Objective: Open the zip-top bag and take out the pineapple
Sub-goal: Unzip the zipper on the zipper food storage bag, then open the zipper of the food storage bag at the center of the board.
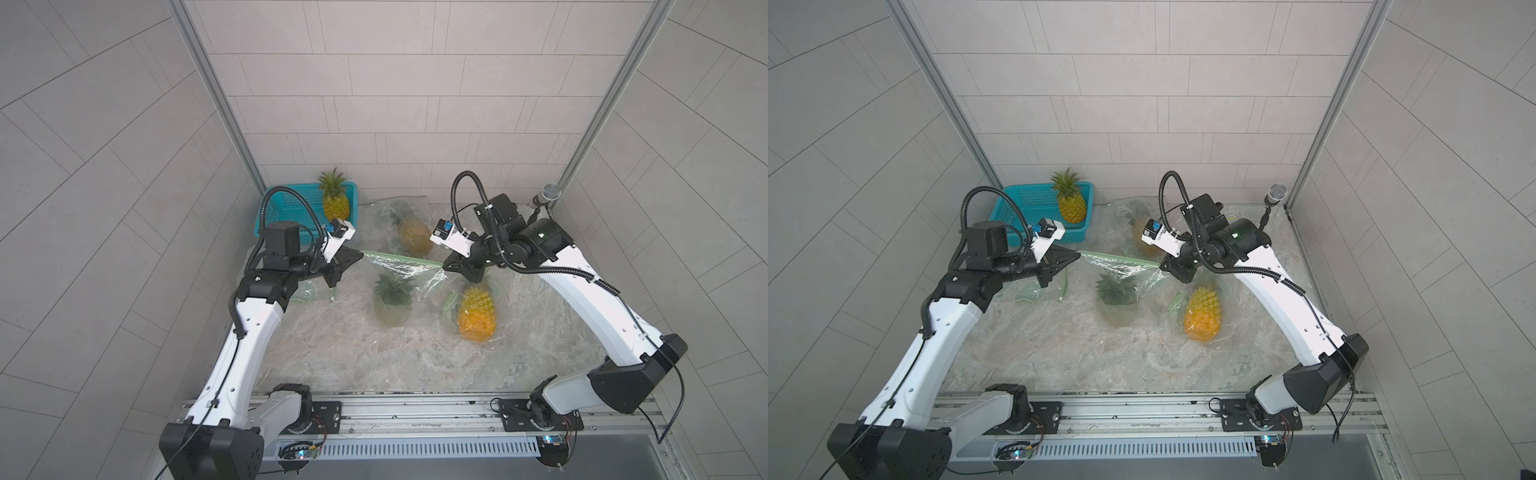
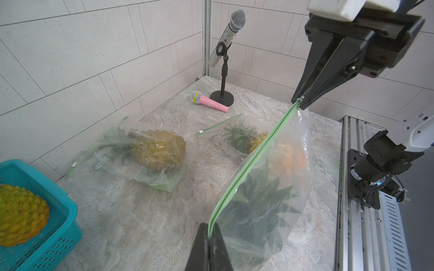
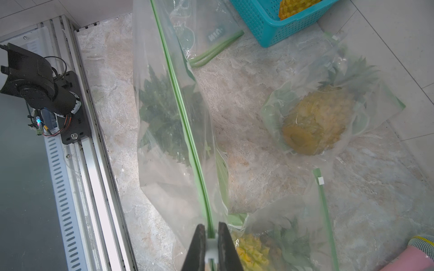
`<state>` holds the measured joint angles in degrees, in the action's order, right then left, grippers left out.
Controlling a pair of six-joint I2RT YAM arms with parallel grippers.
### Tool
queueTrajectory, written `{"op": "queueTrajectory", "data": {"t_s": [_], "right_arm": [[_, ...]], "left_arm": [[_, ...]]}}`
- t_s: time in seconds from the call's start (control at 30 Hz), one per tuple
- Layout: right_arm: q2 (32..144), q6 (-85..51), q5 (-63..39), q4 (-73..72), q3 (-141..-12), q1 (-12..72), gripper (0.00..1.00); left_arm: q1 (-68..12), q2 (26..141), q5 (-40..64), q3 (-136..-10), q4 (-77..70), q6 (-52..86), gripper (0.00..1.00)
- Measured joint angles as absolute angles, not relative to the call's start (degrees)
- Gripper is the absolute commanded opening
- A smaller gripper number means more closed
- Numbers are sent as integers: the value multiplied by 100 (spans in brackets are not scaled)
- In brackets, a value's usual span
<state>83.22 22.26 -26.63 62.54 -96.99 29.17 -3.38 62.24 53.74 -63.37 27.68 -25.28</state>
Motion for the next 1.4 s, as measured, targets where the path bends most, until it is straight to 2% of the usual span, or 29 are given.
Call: {"op": "queueTrajectory", "data": {"t_s": [0.73,1.03,1.4], "right_arm": [[8200,2226,-2491,6372,-9607,2816,10],[8162,2244,-2786,6372,-9500,2762,8],[8112,2235,-3234,6139,-9419,2775,8]], "left_arm": [[-301,6224,5393,-6316,2735,-2484,0],[-259,6224,5859,-6219,2611,-2506,0],[-891,6228,5964,-6156,2502,-2515,0]]}}
